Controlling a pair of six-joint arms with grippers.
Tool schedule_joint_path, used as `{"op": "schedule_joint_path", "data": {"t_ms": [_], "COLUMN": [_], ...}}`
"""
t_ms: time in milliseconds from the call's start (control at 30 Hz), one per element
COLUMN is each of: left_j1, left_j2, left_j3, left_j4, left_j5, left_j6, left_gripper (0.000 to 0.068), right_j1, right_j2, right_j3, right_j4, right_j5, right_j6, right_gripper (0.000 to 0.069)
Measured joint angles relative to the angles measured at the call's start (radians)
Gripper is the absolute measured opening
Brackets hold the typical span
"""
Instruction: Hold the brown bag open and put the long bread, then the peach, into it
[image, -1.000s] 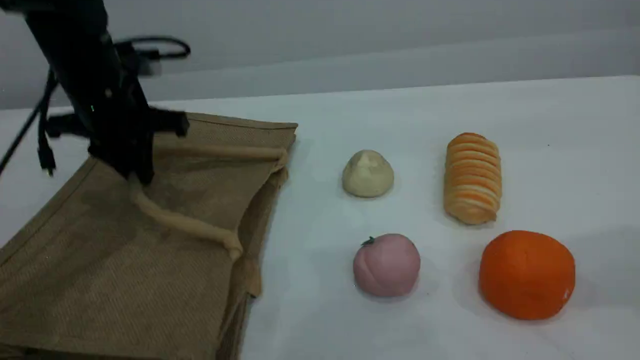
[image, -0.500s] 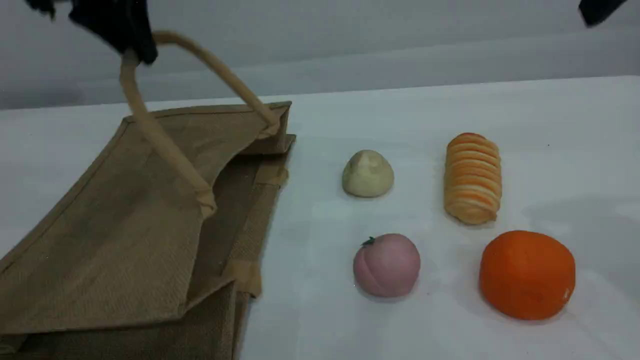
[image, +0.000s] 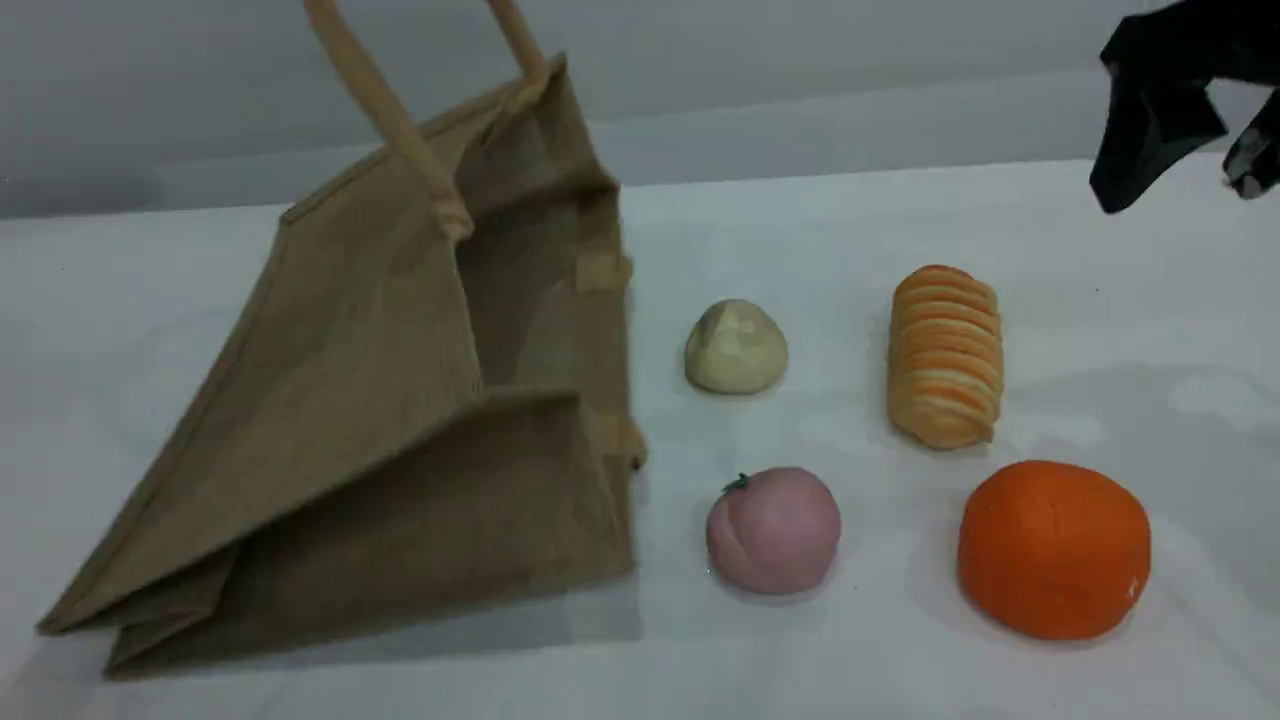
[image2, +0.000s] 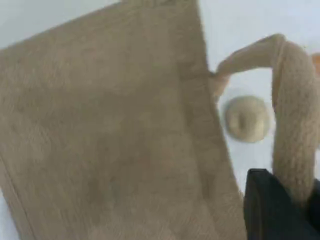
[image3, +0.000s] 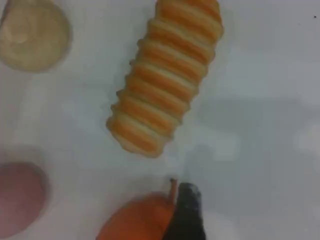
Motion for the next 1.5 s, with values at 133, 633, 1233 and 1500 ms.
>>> {"op": "schedule_joint_path", "data": {"t_ms": [133,633,1233,1500], "left_j1": [-0.001,-0.001,-0.001,-0.001], "left_j2": [-0.022,-0.029,-0.029,-0.029], "left_j3": [-0.001,-0.001,-0.001,-0.001], "left_j4": [-0.055,-0.062,-0.061,-0.061], "left_j5": [0.0,-0.001,-0.002,-0.003], "left_j6": [0.071,0.086,0.085,0.085], "left_gripper": [0.0088,0.0088,0.0088,0.0088], "right_j1": [0.0,0.0,0.065,0.079], "right_j2": [0.047,0.286,0.498,0.536], "right_j3": [-0.011,-0.185,-0.339,-0.339], "right_j4": [0.0,0.204,0.204,0.204], "right_j5": [0.005,0.04,0.046,-0.001], "right_j6": [0.0,-0.131,-0.138,-0.138], "right_gripper": [0.0554,0.0554,0.0554,0.0551]}}
